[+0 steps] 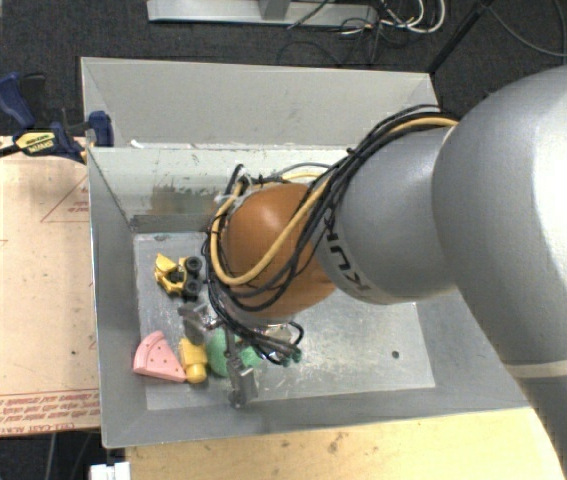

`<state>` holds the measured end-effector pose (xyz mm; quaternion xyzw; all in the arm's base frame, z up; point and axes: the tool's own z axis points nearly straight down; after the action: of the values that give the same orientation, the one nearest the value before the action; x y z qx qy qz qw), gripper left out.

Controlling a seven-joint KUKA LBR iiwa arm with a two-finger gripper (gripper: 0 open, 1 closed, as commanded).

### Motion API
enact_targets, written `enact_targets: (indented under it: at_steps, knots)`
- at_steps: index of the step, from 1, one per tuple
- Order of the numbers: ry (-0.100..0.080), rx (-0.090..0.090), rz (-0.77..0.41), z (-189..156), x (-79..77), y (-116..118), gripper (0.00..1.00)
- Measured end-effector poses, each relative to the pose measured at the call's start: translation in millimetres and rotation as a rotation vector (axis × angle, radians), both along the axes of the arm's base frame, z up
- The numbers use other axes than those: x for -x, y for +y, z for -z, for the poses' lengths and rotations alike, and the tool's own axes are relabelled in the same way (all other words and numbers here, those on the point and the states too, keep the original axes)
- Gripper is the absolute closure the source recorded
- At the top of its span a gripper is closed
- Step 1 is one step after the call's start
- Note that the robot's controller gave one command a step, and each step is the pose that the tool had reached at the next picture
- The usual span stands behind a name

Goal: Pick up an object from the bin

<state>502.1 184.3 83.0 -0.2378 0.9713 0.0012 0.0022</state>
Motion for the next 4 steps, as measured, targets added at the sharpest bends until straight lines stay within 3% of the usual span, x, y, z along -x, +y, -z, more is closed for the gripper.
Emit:
enact_targets:
  at_steps: [1, 2, 3, 4]
  knots:
    - [-0.004, -0.003, 0.079, 9.3, -3.0, 2.3, 0.00]
    - [0.001, -0.002, 0.135, -1.5, -18.3, -26.4, 0.00]
    - [0.002, 0.000, 0.125, -12.6, -51.3, -17.5, 1.00]
    - [0.002, 0.000, 0.125, -12.6, -51.3, -17.6, 1.00]
